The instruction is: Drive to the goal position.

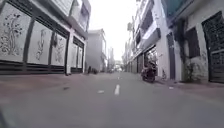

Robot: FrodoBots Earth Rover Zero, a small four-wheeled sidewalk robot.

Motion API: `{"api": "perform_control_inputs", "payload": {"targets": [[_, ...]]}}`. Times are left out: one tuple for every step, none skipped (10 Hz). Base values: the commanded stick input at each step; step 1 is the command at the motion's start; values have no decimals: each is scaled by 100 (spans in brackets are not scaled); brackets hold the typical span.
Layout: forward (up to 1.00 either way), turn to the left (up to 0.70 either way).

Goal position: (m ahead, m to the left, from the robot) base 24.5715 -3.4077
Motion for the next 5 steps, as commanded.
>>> {"api": "perform_control_inputs", "payload": {"targets": [[100, 0], [100, -12], [100, -40], [100, -40], [100, -40]]}}
